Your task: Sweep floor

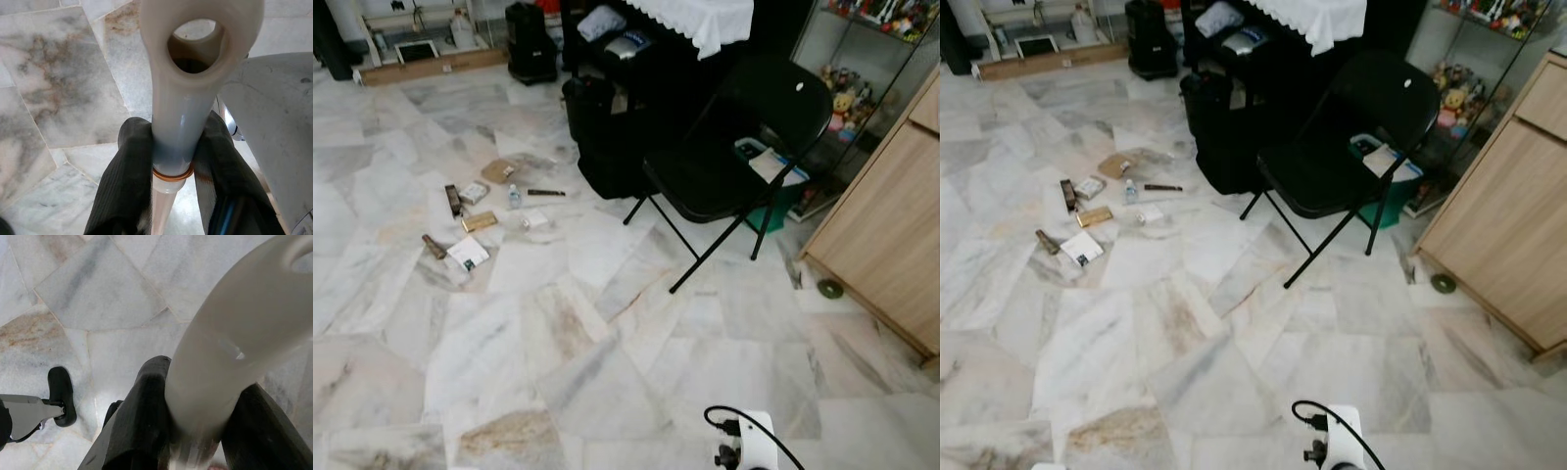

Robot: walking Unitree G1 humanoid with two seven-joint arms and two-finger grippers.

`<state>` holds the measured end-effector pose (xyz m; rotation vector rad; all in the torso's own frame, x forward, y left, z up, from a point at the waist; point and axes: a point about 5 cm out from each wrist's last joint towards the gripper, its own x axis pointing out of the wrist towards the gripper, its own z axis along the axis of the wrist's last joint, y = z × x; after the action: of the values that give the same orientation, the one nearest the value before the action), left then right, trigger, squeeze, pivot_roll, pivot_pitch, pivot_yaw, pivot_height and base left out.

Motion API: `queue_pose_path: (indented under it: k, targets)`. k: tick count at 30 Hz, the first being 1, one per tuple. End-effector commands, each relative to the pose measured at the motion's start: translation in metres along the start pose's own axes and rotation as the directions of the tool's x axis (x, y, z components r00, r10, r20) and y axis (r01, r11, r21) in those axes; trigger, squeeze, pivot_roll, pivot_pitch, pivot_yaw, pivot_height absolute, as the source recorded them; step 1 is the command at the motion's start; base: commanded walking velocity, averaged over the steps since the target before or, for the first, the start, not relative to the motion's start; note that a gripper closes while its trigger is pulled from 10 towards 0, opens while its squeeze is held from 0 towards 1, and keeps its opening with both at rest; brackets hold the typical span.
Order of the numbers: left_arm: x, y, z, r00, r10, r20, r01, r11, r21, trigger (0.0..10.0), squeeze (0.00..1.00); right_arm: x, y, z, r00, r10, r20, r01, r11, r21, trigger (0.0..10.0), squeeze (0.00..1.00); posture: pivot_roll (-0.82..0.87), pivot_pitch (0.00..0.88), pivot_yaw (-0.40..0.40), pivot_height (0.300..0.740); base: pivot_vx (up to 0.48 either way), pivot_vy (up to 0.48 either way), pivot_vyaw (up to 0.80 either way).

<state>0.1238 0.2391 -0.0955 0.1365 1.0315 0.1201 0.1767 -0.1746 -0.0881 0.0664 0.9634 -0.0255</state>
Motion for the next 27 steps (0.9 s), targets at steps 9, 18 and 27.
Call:
queue_pose_path:
  k: [9, 18, 27]
  targets:
    - [-0.0011, -0.004, -0.0071, 1.0, -0.011, -0.027, 0.01, 1.0, -0.025, 10.0, 0.0, -0.0013, -0.0014, -0.0072, 1.0, 0.008, -0.029, -0.008, 1.0, -0.017, 10.0, 0.0, 0.02, 0.095, -0.117, 0.74, 0.08, 0.0, 0.21]
    - [-0.0011, -0.0038, -0.0071, 1.0, -0.008, -0.027, 0.008, 1.0, -0.029, 10.0, 0.0, -0.0013, -0.0005, -0.0082, 0.999, 0.012, -0.033, -0.012, 1.0, 0.012, 10.0, 0.0, 0.02, 0.104, -0.121, 0.74, 0.257, 0.0, 0.15]
    - [-0.0009, -0.0044, -0.0066, 1.0, -0.009, -0.026, 0.008, 0.999, -0.034, 10.0, 0.0, -0.0016, -0.0012, -0.0094, 0.999, 0.012, -0.038, -0.012, 1.0, 0.008, 10.0, 0.0, 0.02, 0.109, -0.124, 0.74, 0.269, 0.0, 0.0]
